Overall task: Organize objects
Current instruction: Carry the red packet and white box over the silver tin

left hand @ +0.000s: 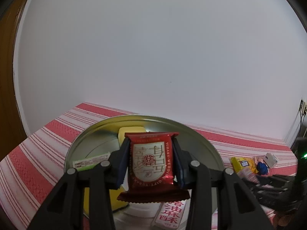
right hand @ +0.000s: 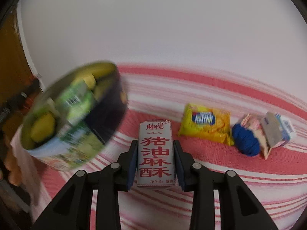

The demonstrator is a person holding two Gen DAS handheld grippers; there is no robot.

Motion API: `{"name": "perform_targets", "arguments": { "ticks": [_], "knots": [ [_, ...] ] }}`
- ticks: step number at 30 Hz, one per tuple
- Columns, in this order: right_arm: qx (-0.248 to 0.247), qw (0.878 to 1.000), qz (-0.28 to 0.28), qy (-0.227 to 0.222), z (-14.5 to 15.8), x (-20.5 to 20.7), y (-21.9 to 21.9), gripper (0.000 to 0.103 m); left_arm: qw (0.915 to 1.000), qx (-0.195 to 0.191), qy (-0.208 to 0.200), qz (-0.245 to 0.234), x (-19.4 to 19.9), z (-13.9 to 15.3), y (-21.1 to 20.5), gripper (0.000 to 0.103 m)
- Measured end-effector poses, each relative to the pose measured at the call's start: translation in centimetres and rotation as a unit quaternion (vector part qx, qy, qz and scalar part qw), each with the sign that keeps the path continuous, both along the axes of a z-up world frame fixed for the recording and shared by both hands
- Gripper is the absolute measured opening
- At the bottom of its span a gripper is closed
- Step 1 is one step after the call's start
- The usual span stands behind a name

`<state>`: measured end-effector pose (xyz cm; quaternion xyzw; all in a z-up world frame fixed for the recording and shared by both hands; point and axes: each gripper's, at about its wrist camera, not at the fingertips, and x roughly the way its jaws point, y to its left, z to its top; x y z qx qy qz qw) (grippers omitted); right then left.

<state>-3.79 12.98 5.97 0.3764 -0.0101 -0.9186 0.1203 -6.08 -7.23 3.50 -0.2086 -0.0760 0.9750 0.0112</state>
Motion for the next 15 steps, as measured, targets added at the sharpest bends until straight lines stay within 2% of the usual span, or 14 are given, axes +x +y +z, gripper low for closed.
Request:
{"name": "perform_targets", "arguments": {
  "ticks": [7,15],
  "knots": [
    [-0.049,0.996,0.033,0.064,5.5,1.4,-2.1,0.038,1.0,-0.002,-0.001,0.002,0.0,0.0,0.0,0.041],
    [-0.053,0.993,0.061,0.089,8.0,0.7,-5.3,0.038,1.0,-0.005,-0.004,0.006,0.1,0.0,0.0,0.041]
  ]
}}
